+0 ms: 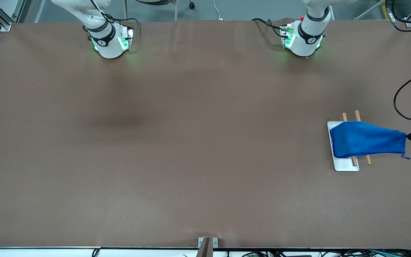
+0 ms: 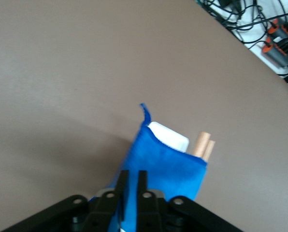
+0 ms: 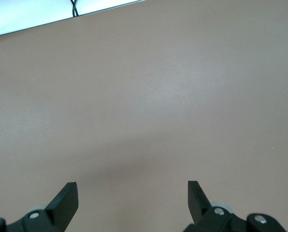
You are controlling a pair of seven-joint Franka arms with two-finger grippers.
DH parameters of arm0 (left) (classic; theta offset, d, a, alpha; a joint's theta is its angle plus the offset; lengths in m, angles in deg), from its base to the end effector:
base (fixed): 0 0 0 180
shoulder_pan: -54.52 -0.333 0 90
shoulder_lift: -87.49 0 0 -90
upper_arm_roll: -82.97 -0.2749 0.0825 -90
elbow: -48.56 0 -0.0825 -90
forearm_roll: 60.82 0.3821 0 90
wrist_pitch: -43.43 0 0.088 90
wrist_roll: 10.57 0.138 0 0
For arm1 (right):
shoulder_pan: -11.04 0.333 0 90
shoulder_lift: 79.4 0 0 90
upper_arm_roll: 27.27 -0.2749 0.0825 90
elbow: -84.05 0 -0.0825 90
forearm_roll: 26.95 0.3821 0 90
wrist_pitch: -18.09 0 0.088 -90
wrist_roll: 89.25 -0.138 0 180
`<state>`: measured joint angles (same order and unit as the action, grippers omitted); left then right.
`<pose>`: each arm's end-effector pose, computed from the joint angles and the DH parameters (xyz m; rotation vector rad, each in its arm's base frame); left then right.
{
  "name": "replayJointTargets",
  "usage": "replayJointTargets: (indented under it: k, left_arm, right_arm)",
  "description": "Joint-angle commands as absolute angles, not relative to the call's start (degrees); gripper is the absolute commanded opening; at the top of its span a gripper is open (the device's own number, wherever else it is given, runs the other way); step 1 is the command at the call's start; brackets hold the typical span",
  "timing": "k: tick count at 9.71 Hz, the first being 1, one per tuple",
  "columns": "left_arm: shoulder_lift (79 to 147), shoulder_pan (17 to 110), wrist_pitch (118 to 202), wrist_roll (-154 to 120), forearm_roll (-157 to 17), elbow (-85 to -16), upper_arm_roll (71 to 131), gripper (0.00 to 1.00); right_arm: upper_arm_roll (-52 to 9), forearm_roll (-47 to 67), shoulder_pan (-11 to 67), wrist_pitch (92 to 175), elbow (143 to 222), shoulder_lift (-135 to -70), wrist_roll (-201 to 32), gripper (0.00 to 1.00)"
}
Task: Right arm passes towel to left arm to hang
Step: 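Lower the towel onto the dowels and open the left gripper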
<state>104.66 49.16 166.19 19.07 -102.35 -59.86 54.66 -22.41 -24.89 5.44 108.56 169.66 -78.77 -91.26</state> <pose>0.5371 0.2941 0.3025 2.6594 0.6132 0.3494 0.5453 -0.0959 0.5955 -3.0900 0.3354 -0.1528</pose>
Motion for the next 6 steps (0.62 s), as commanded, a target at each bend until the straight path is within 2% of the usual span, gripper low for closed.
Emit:
replayJointTargets:
  k: [1, 4, 5, 6]
  left_arm:
    - [107.1, 48.5, 166.0, 20.8, -102.5, -60.1, 54.0, 1.0]
    - [106.0, 49.7, 165.8, 19.6, -101.2, -59.5, 51.9, 1.0]
    - [103.7, 51.2, 165.3, 19.5, -97.3, -59.5, 52.1, 1.0]
    - [101.1, 51.4, 165.2, 19.3, -89.3, -59.6, 55.3, 1.0]
  right_arm:
    - [-22.9, -26.0, 5.0, 108.7, 174.3, -75.5, -92.7, 1.0]
    - [-22.9, -25.8, 4.9, 108.6, 174.2, -75.3, -92.4, 1.0]
    - [-22.9, -25.7, 5.1, 108.3, 174.3, -75.3, -92.1, 1.0]
    - [-22.8, -25.9, 5.1, 108.1, 174.5, -75.2, -91.8, 1.0]
